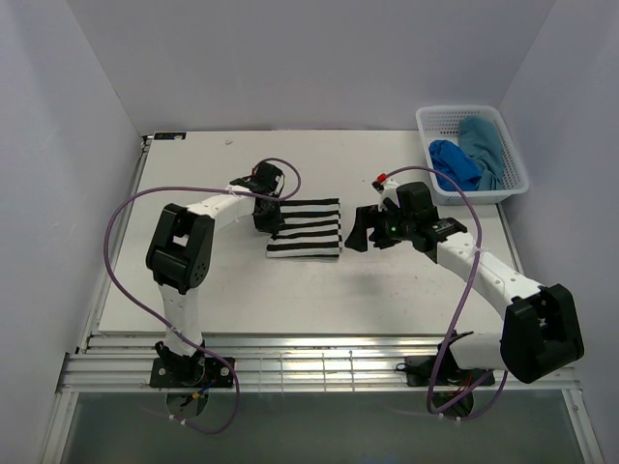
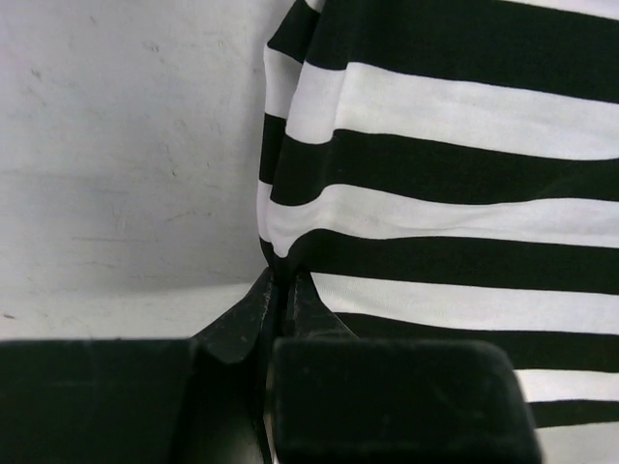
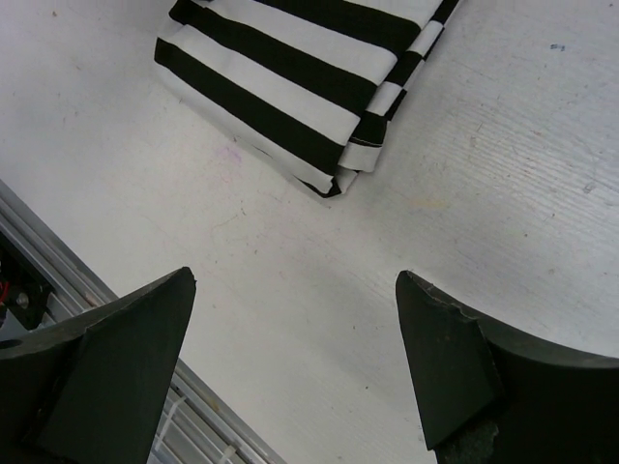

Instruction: Fold and stack the tank tops

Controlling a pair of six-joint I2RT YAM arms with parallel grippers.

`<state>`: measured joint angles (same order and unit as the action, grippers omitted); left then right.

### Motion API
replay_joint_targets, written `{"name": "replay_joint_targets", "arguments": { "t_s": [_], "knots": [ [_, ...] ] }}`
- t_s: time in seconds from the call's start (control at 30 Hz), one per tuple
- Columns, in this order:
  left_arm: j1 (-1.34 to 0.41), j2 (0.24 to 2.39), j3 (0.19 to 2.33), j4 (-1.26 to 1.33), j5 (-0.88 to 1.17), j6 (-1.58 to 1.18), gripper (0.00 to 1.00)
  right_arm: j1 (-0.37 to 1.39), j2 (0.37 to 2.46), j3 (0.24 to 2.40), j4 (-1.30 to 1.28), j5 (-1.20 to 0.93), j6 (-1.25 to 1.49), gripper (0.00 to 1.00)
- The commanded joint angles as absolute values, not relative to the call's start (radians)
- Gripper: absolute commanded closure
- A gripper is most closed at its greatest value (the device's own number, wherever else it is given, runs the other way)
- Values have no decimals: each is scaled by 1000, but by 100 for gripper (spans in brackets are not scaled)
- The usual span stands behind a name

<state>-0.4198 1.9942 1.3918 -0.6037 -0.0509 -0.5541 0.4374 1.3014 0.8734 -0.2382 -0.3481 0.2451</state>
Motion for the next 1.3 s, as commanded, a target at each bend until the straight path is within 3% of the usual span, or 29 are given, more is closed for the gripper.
{"name": "replay_joint_targets", "arguments": {
  "t_s": [0.0, 0.4, 0.77, 1.0, 1.27],
  "knots": [
    [-393, 2019, 1407, -574, -161, -419, 100, 426, 1308, 923, -236, -327, 210, 10],
    [-135, 2157, 1561, -437, -196, -105, 100, 426, 1266, 908, -247, -235, 117, 10],
    [72, 2420, 1988, -466, -86, 162, 100, 419, 1331, 927, -265, -153, 110, 10],
    [113, 2523, 2164, -479, -113, 250, 100, 417, 1370, 943, -278, -155, 109, 10],
    [175, 2528, 2203, -442, -118, 359, 100, 411, 1411, 956, -295, -121, 107, 10]
  ]
}}
